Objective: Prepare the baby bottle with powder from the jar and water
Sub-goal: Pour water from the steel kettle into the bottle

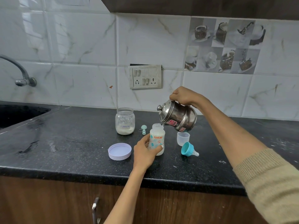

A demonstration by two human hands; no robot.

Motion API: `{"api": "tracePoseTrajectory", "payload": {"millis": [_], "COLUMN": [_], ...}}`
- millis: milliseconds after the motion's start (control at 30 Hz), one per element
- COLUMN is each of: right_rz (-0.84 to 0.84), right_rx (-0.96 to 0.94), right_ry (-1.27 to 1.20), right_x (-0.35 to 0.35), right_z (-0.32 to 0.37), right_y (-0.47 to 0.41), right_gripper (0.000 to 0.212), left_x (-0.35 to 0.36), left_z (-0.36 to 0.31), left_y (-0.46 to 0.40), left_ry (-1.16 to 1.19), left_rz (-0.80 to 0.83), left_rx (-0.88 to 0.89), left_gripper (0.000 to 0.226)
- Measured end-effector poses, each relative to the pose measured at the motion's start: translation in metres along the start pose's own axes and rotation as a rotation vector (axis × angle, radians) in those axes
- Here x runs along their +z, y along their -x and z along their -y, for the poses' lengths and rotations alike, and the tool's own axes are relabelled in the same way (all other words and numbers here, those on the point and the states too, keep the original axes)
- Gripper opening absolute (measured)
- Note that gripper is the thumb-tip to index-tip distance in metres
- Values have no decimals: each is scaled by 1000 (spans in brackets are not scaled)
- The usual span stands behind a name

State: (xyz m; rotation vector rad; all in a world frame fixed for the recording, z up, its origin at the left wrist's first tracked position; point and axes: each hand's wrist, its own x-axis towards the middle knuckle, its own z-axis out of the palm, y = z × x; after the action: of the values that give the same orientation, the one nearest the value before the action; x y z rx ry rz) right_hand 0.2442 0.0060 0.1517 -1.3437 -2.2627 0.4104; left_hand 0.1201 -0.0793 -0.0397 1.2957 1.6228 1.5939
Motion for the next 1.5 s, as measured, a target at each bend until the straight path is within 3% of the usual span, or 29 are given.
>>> {"api": "tracePoseTrajectory", "payload": {"millis": [1500], "right_rz": [6], "right_rx": [-14], "right_ry": [5], "right_x": [1], "right_z": [1], "right_y": [-2], "right_gripper": [42], "left_x": [-1], "left_z": [-1], "left_y": [0], "left_ry": [-8], "left_rz": [7], "left_rx": [-6], "left_gripper": [70]}}
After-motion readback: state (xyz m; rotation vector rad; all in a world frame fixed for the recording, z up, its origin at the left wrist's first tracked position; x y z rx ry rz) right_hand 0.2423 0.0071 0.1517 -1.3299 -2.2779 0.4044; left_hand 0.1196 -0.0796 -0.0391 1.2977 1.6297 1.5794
